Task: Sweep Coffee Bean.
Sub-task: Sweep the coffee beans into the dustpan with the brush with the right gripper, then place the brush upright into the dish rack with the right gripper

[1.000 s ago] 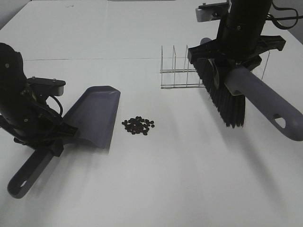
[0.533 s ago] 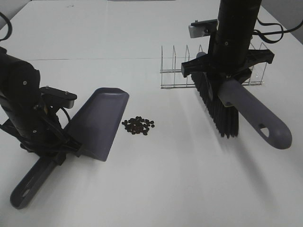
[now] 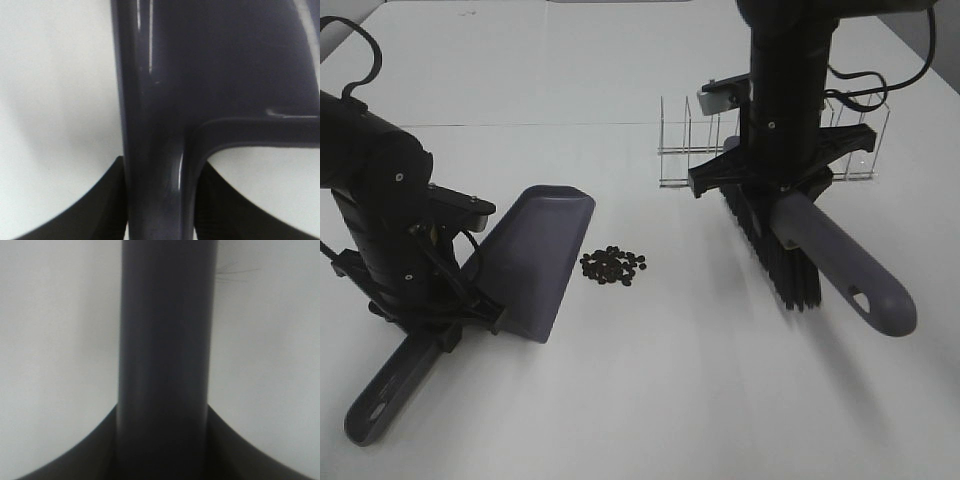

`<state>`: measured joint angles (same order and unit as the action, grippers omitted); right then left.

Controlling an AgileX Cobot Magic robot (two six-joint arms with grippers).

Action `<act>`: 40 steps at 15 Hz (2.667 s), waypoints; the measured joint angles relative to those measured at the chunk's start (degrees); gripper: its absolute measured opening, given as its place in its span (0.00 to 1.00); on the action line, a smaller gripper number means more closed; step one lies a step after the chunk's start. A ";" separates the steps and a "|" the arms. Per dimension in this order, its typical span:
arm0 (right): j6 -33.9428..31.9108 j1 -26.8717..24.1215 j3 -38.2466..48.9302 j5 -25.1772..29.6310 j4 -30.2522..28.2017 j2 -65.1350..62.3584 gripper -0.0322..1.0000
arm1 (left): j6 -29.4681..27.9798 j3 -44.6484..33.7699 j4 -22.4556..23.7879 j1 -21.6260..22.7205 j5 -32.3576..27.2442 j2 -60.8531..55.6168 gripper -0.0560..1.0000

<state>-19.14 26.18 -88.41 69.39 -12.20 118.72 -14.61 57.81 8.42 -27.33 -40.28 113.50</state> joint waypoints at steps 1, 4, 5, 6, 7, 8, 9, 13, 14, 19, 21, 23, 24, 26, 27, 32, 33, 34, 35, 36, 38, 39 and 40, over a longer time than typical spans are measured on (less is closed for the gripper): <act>-0.74 1.09 -0.06 0.06 -0.11 1.15 0.33 | -0.52 0.00 0.74 0.00 -0.23 0.00 0.36; -1.43 3.55 -4.98 0.46 -0.74 5.96 0.33 | -4.93 0.00 5.39 0.00 -1.55 0.06 0.36; -1.66 4.01 -6.13 0.46 -0.69 6.76 0.33 | -5.10 0.00 5.44 0.00 -1.55 0.06 0.36; -1.95 5.04 -8.71 0.46 -0.46 8.59 0.33 | -5.21 0.00 5.61 0.00 -1.55 0.06 0.36; -2.18 6.19 -11.29 0.46 -0.34 10.49 0.33 | -5.21 0.00 5.61 0.00 -1.55 0.06 0.36; -2.23 7.22 -14.15 0.23 0.23 12.72 0.33 | -5.21 0.00 5.61 0.00 -1.60 0.06 0.36; -2.23 8.02 -16.39 0.23 1.55 14.38 0.33 | -5.21 0.00 5.61 0.00 -1.60 0.06 0.36; -2.18 9.97 -21.94 0.57 8.59 18.51 0.33 | -5.21 0.00 5.67 0.00 -1.66 0.06 0.37; -2.06 10.03 -23.32 0.63 12.20 19.42 0.33 | -5.21 0.00 5.67 0.00 -1.66 0.06 0.37; -1.78 10.03 -24.29 -6.02 32.43 20.40 0.32 | -5.39 0.00 5.61 0.00 -1.89 0.06 0.37; -0.74 9.57 -24.29 -8.37 37.41 20.74 0.32 | -5.56 0.00 5.61 0.00 -2.01 0.06 0.37; 0.86 8.54 -24.29 -9.40 42.11 20.74 0.32 | -5.56 0.00 5.50 0.00 -2.18 0.06 0.37; 1.26 8.31 -24.29 -9.22 42.80 20.74 0.32 | -5.44 0.00 5.44 0.00 -2.18 0.06 0.37; 2.81 7.56 -24.29 -8.65 44.58 20.68 0.32 | -5.27 0.00 5.39 0.00 -2.18 0.06 0.37; 3.78 7.28 -24.29 -8.42 44.86 20.34 0.32 | -5.27 0.00 5.33 0.00 -2.18 0.06 0.37; 4.41 6.53 -24.18 -2.46 31.46 13.75 0.32 | -5.04 0.00 4.98 0.00 -2.18 0.06 0.37; 3.38 6.53 -24.18 -0.46 25.32 13.12 0.32 | -4.87 0.00 4.81 0.00 -2.18 0.06 0.37; 2.23 6.53 -24.12 0.52 14.73 13.01 0.32 | -4.87 0.00 4.53 0.00 -2.18 0.06 0.37; 2.23 6.53 -24.12 0.52 14.73 13.01 0.32 | -4.87 0.00 4.53 0.00 -2.18 0.06 0.37; 2.23 6.19 -24.12 0.52 11.75 12.95 0.32 | -4.81 0.00 3.90 0.00 -2.18 0.06 0.37; 2.23 6.13 -24.12 0.57 11.40 12.95 0.32 | -4.81 0.00 3.55 0.00 -2.18 0.06 0.37; 2.23 6.13 -24.12 0.57 11.34 12.95 0.32 | -4.81 0.00 3.44 0.00 -2.23 0.06 0.37; 2.23 6.13 -24.12 0.57 11.06 12.95 0.32 | -4.81 0.00 3.44 0.00 -2.23 0.06 0.37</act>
<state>-16.90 32.31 -112.53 69.96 -1.15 131.67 -19.42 57.81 11.86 -27.33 -42.51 113.56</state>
